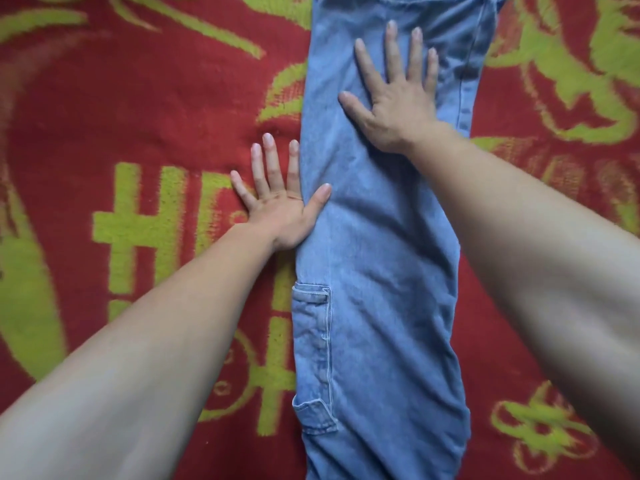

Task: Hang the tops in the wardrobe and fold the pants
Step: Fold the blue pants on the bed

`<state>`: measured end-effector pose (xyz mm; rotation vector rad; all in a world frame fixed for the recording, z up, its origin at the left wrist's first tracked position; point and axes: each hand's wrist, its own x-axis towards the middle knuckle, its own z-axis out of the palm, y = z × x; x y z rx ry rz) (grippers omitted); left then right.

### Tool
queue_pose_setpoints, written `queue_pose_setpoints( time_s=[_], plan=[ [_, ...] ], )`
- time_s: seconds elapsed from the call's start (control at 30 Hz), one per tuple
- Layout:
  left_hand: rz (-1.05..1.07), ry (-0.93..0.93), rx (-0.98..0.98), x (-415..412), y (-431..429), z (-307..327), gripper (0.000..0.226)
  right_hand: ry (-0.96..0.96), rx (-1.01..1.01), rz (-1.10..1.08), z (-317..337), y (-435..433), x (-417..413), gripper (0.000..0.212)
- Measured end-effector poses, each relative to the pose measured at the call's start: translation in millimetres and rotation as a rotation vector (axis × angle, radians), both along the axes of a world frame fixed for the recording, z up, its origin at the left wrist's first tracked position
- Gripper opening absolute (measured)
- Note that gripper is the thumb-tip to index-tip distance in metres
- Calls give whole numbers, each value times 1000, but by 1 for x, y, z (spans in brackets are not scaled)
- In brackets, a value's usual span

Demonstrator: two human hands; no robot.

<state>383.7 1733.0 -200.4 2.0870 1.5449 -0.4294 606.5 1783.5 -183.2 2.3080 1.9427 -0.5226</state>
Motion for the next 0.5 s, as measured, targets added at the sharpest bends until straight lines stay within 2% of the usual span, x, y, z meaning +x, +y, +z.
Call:
queue_pose_setpoints(
  time_s=[0.07,0.1,0.17,0.23,0.3,0.33,0.4,0.47,0.5],
  plan=[
    [-1,8,-11,0,-1,2,89,64,133,-79,8,-6,5,69],
    [-4,10,-14,0,-1,1,90,59,260,-184,13,-10,8,68],
    [-5,16,-20,1,0,1,90,10,503,-577,22,-11,18,75],
    [-7,23,-23,1,1,3,91,97,488,-967,33,-1,37,85],
    [-9,26,-26,1,0,4,91,229,308,-1135,40,7,57,71],
    [-7,24,-29,1,0,4,91,237,261,-1113,44,7,64,58],
    [-7,25,-29,1,0,4,91,223,410,-927,51,4,69,37],
    [-9,30,-35,1,1,6,91,449,681,-727,58,1,63,19],
    [-9,30,-40,1,1,6,91,580,739,-676,59,0,60,13]
  ],
)
